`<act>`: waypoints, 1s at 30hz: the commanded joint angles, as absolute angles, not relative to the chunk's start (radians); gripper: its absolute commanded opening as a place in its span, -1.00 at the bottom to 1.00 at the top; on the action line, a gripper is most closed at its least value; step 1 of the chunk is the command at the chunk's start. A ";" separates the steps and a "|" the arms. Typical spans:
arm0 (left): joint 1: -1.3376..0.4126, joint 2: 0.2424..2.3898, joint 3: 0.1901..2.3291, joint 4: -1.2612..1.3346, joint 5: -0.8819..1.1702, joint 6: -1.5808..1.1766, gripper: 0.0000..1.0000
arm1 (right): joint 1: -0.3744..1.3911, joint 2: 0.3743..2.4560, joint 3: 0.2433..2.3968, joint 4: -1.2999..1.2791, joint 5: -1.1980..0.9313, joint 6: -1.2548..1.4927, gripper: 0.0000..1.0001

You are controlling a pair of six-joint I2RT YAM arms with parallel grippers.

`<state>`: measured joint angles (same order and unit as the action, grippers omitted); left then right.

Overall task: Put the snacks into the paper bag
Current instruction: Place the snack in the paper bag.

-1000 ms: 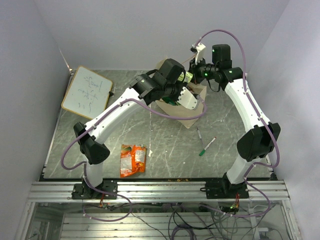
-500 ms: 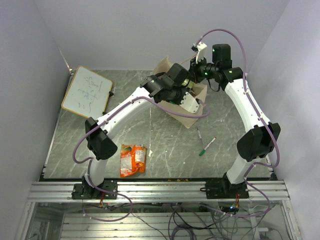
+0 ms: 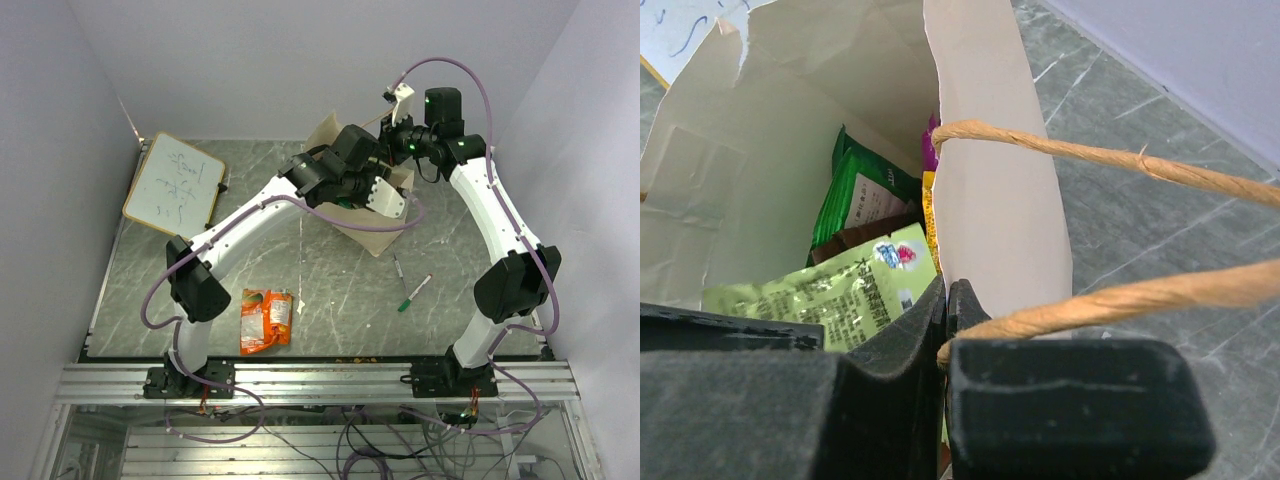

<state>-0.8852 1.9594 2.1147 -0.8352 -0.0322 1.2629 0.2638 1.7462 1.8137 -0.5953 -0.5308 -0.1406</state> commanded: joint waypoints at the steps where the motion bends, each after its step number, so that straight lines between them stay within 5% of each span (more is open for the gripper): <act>1: -0.886 1.867 2.114 -0.732 -0.026 1.172 0.27 | 0.272 1.727 1.826 -0.596 -0.552 -0.124 -1.00; 3: -0.885 1.851 2.123 -0.730 -0.015 1.146 0.51 | 0.271 1.729 1.827 -0.598 -0.554 -0.124 -1.00; 7: -0.885 1.821 2.142 -0.754 0.006 1.111 0.67 | 0.272 1.728 1.830 -0.598 -0.547 -0.124 -1.00; 30: -0.883 1.485 1.984 -1.013 0.127 0.786 0.69 | 0.271 1.720 1.852 -0.593 -0.501 -0.115 -1.00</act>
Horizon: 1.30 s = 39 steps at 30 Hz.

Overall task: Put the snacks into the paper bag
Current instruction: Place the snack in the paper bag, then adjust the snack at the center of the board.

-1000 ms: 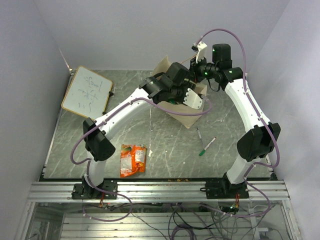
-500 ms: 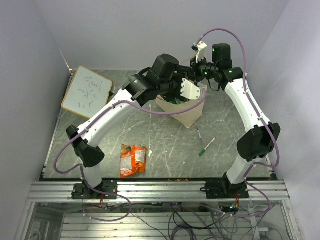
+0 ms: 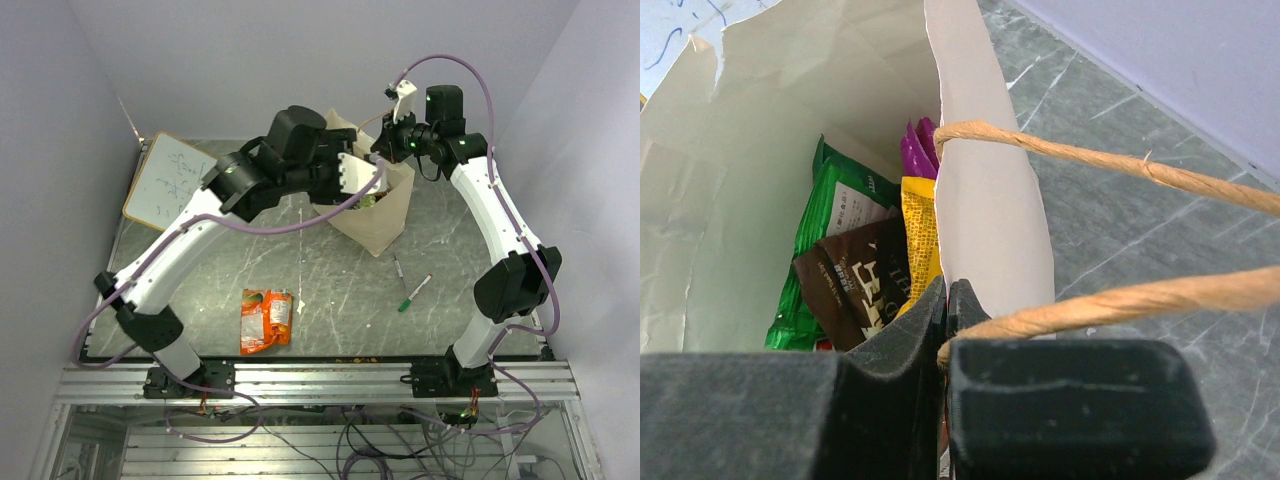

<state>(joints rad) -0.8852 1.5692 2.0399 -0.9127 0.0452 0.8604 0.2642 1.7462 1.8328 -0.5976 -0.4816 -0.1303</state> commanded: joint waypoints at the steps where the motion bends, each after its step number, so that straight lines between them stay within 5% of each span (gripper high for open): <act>1: -0.882 1.464 1.958 -1.033 0.135 0.788 0.69 | 0.271 1.719 1.851 -0.593 -0.502 -0.115 -1.00; 21: -0.571 1.169 1.197 -0.963 0.234 0.680 0.64 | 0.271 1.699 1.798 -0.578 -0.500 -0.122 -1.00; 39: -0.330 1.476 0.936 -0.764 0.347 0.755 0.57 | 0.271 1.672 1.752 -0.562 -0.506 -0.123 -1.00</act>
